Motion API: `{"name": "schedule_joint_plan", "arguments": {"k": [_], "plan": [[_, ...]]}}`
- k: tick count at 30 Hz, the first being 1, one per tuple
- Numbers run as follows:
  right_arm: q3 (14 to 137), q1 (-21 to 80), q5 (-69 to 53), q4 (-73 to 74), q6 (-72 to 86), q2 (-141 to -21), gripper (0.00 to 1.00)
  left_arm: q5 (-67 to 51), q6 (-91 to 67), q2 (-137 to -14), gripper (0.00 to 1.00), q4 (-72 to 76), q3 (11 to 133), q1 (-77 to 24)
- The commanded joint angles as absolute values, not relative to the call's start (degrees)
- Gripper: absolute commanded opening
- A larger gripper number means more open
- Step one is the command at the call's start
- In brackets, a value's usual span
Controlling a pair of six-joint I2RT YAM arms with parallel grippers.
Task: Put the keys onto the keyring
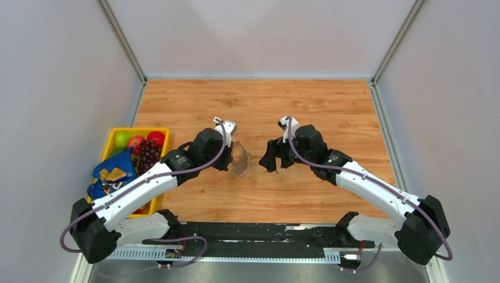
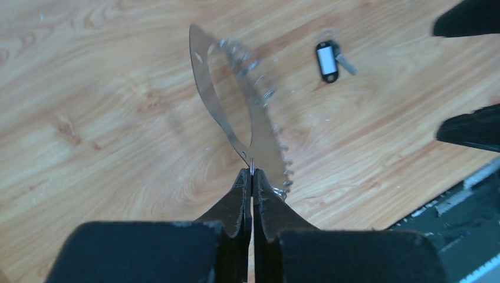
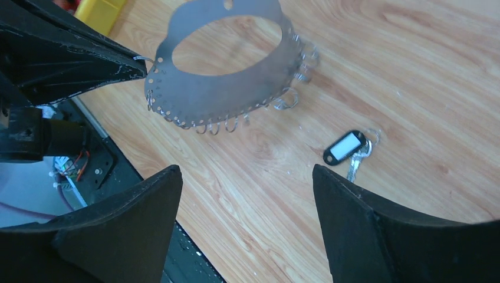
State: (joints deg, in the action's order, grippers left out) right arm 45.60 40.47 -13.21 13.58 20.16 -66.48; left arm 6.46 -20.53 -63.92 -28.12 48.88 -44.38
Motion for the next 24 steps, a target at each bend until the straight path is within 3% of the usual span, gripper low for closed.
{"name": "schedule_joint_plan", "arguments": {"k": [1, 15, 20, 24], "plan": [[50.14, 42.01, -16.12, 13.90, 14.65, -62.56, 0.83, 0.89, -14.07, -58.93, 0.00, -30.26, 53.26, -44.80], [53.92, 50.30, -20.51, 16.26, 1.42, -55.70, 0.70, -24.10, -6.70, -49.54, 0.00, -28.79, 57.03, -44.81], [54.89, 53.98, -23.59, 16.49, -4.11, -54.48, 0.61, -30.90, -5.61, -47.47, 0.00, -27.84, 57.72, -44.77], [55.82, 54.95, -25.98, 16.39, -5.87, -53.02, 0.60, -34.94, -4.49, -46.42, 0.00, -28.22, 58.70, -44.78]]}}
